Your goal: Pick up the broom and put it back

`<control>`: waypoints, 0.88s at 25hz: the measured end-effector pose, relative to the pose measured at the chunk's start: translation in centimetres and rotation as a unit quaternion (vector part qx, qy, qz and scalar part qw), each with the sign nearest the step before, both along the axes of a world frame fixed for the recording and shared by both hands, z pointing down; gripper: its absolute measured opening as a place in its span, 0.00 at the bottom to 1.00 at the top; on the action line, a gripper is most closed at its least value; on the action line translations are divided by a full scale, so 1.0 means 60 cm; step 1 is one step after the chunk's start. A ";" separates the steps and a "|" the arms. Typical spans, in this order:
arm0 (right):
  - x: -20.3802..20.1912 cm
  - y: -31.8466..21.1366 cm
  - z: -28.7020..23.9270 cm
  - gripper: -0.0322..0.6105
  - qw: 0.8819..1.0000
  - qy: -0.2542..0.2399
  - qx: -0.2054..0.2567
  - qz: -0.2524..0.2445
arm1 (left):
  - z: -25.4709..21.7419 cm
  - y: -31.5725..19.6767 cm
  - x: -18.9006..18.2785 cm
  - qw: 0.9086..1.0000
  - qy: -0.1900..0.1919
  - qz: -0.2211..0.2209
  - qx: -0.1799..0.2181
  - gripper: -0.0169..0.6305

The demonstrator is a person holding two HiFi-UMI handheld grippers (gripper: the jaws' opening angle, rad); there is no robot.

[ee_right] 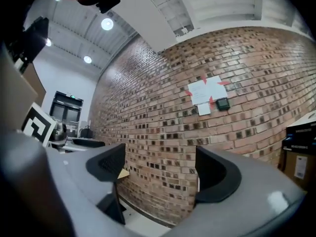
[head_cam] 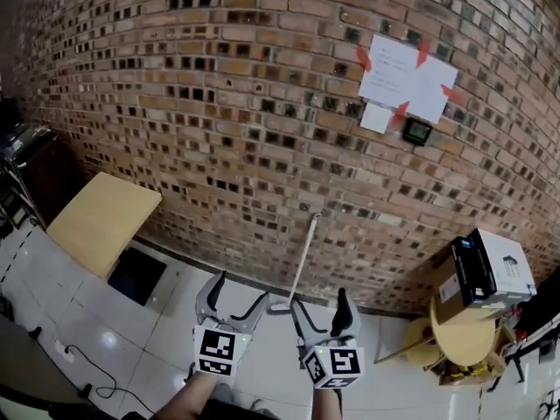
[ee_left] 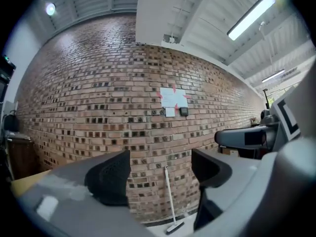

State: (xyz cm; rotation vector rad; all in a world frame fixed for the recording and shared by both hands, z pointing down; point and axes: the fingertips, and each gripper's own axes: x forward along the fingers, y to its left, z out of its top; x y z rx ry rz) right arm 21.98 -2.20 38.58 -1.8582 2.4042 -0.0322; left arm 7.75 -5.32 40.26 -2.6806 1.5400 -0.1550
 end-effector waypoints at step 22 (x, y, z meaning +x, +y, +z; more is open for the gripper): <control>-0.058 -0.365 0.006 0.74 0.998 0.043 -0.016 0.045 | 0.011 -0.380 -0.062 0.998 0.061 0.027 0.005 0.60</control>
